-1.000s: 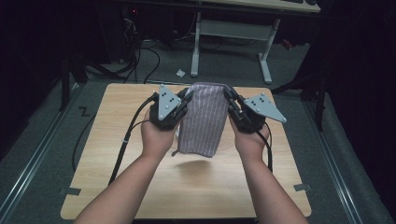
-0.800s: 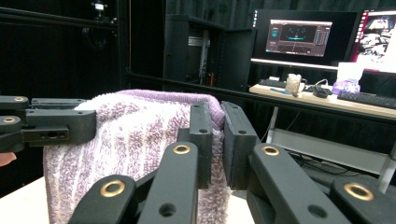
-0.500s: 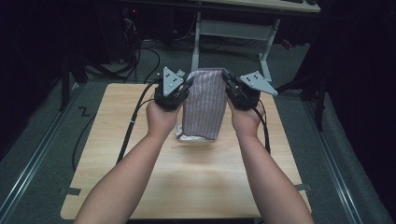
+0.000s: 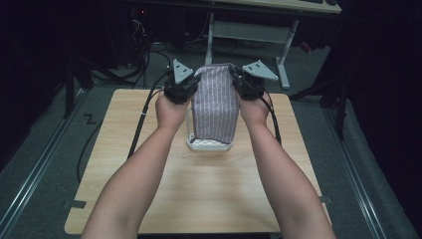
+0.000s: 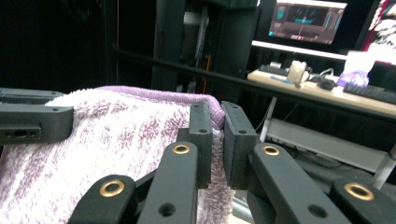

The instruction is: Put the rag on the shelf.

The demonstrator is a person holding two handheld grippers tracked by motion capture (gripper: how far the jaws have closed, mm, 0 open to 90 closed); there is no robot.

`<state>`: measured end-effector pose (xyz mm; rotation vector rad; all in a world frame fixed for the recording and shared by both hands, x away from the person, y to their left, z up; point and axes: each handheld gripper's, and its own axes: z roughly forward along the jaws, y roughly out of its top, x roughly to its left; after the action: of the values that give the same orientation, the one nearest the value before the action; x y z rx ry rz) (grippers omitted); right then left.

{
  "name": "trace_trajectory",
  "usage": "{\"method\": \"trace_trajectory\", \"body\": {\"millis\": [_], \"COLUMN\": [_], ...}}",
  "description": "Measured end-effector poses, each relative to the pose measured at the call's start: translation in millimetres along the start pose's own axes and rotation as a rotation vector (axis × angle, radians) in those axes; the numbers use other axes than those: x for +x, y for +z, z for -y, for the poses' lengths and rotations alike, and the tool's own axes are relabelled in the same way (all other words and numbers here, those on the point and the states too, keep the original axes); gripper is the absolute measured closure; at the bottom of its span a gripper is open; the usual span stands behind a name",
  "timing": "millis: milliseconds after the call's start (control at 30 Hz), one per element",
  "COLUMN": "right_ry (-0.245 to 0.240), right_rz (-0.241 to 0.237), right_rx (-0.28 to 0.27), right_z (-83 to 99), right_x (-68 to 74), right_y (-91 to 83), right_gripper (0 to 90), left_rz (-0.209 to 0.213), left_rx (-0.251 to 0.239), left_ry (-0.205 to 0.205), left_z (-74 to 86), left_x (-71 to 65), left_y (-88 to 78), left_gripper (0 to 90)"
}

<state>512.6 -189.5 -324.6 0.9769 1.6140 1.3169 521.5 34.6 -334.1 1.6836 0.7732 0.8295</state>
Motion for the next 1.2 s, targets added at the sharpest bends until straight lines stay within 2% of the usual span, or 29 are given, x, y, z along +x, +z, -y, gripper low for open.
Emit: {"method": "trace_trajectory", "body": {"millis": [67, 100, 200, 267, 300, 367, 400, 433, 467, 500, 533, 567, 600, 933, 1067, 1200], "right_ry": [0.015, 0.006, -0.010, -0.003, -0.003, -0.001, -0.010, -0.010, 0.022, 0.035, 0.035, 0.024, 0.026, 0.056, 0.061, 0.053], "right_rz": [-0.008, -0.008, 0.002, 0.007, 0.007, 0.010, 0.018, 0.020, 0.003, -0.011, -0.011, 0.002, -0.004, -0.033, -0.050, -0.068], "right_rx": [0.035, 0.046, 0.067, 0.111, 0.111, 0.141, 0.151, 0.157, 0.189, 0.226, 0.226, 0.249, 0.247, 0.252, 0.239, 0.213], "right_z": [-0.3, 0.1, 2.0, 7.6, 7.6, 11.8, 14.4, 15.9, 20.2, 22.8, 22.8, 25.2, 28.2, 29.0, 27.3, 20.6], "right_x": [-0.8, -0.1, 1.7, 0.1, 0.1, -1.4, -2.1, -2.5, -3.4, -3.4, -3.4, -1.7, -0.1, 6.1, 11.1, 13.1], "right_y": [10.1, 13.2, 18.8, 26.9, 26.9, 31.1, 32.9, 33.9, 38.1, 41.1, 41.1, 41.9, 40.0, 29.2, 14.2, -1.3], "right_gripper": [83.9, 83.9, 83.9, 83.6, 83.6, 83.1, 82.2, 79.5, 67.8, 64.6, 64.6, 63.7, 60.8, 57.8, 56.9, 56.7], "left_rz": [-0.010, -0.016, -0.017, -0.009, -0.007, 0.022, 0.020, 0.016, 0.025, 0.047, 0.067, 0.068, 0.062, 0.052, 0.055, 0.083], "left_rx": [0.024, 0.033, 0.071, 0.087, 0.094, 0.125, 0.131, 0.138, 0.145, 0.157, 0.175, 0.178, 0.172, 0.163, 0.138, 0.123], "left_ry": [0.011, 0.012, -0.014, -0.044, -0.066, -0.120, -0.124, -0.125, -0.139, -0.166, -0.191, -0.204, -0.210, -0.205, -0.197, -0.189], "left_z": [0.0, 0.4, 3.4, 6.1, 7.5, 10.9, 11.8, 13.1, 14.4, 15.8, 17.1, 18.3, 19.7, 20.1, 16.5, 7.7], "left_x": [4.0, 6.5, 9.8, 12.0, 12.9, 15.1, 15.5, 15.9, 17.1, 19.1, 21.7, 23.8, 24.4, 17.1, 12.8, 11.3], "left_y": [5.3, 7.8, 15.0, 18.7, 20.5, 24.6, 25.1, 25.7, 26.4, 27.6, 28.5, 28.5, 27.3, 9.0, -5.3, -25.4], "left_gripper": [78.9, 78.8, 78.7, 76.3, 76.3, 70.0, 67.7, 66.5, 60.6, 57.4, 57.4, 54.5, 52.5, 52.5, 53.0, 53.3]}}
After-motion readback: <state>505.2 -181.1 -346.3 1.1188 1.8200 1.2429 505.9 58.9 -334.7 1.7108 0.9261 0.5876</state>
